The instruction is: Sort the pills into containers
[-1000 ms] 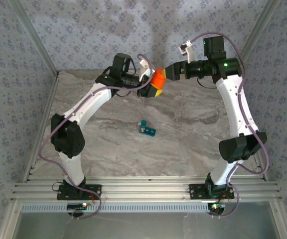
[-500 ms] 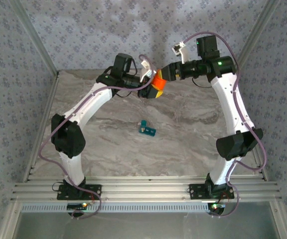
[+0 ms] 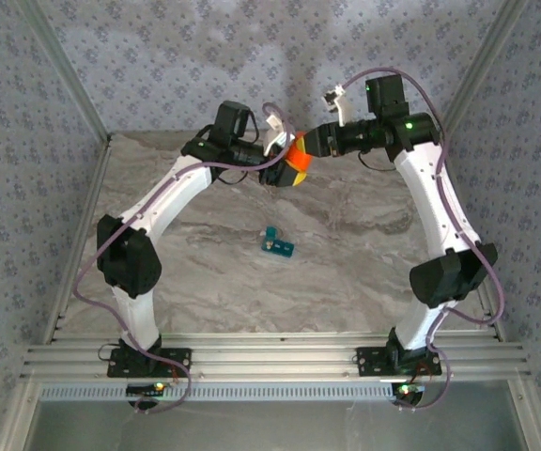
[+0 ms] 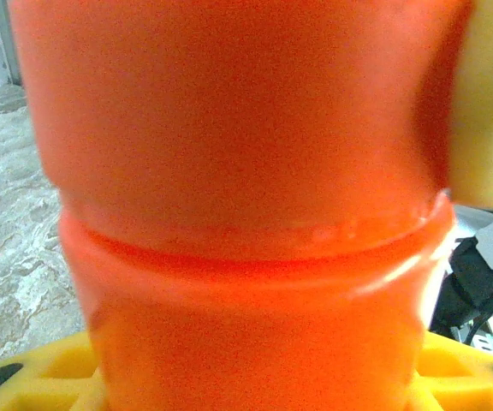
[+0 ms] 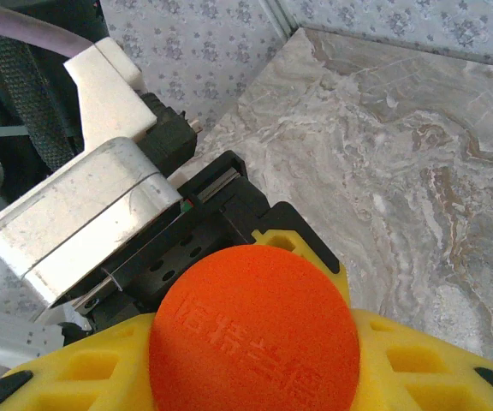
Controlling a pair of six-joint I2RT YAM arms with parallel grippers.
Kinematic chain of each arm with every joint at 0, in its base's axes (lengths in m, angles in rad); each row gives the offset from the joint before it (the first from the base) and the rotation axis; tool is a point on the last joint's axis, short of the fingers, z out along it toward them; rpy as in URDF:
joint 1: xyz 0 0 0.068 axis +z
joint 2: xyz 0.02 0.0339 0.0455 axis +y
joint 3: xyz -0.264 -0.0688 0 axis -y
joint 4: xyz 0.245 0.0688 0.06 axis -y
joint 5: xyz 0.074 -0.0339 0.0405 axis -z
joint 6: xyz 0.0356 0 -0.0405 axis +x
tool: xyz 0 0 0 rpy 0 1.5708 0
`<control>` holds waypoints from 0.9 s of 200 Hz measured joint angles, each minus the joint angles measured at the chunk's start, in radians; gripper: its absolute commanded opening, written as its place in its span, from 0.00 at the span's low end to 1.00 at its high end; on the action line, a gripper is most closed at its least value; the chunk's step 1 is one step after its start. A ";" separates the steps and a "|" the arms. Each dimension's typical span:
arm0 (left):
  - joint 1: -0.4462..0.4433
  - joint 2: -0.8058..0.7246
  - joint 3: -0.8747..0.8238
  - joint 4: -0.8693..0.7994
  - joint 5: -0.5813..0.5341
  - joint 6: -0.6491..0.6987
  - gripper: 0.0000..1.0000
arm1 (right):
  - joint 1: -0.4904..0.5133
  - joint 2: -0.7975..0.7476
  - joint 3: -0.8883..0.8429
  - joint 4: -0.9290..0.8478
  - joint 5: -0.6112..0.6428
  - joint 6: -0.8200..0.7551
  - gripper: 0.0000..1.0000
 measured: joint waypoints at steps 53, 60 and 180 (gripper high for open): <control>-0.032 0.001 -0.113 0.145 -0.123 -0.052 0.00 | 0.026 -0.133 -0.306 0.285 0.171 0.209 0.37; -0.035 0.001 -0.130 0.169 -0.140 -0.061 0.00 | 0.029 -0.139 -0.332 0.310 0.190 0.230 0.37; -0.036 -0.004 -0.124 0.288 -0.164 -0.085 0.00 | -0.171 -0.229 -0.392 0.333 -0.020 0.261 0.88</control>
